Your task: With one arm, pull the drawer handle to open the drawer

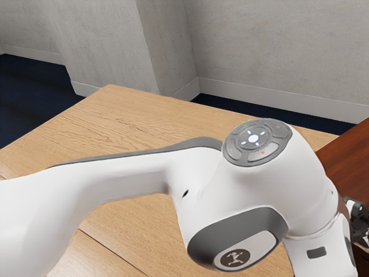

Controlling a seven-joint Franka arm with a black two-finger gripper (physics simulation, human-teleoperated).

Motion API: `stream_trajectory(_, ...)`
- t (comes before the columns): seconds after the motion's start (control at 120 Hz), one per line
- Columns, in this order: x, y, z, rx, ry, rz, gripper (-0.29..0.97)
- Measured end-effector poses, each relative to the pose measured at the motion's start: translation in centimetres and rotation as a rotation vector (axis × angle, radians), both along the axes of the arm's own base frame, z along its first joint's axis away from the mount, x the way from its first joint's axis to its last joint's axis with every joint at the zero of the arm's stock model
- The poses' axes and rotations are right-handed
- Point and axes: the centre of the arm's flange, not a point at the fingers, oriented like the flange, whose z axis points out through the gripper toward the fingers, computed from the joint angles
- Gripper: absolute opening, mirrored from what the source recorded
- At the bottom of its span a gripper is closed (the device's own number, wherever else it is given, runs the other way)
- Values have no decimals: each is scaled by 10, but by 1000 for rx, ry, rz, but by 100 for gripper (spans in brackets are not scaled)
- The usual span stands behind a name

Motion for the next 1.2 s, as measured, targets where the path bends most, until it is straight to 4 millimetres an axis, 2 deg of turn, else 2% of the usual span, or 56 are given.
stream_trajectory(0.175,-7,6,6,-4,-1,8,63)
stream_trajectory(0.45,-16,11,2,-1,8,13,68)
stream_trajectory(0.958,-62,28,5,-9,11,7,67)
stream_trajectory(1.067,-63,38,5,-16,7,25,67)
stream_trajectory(1.2,-69,38,7,-22,2,25,66)
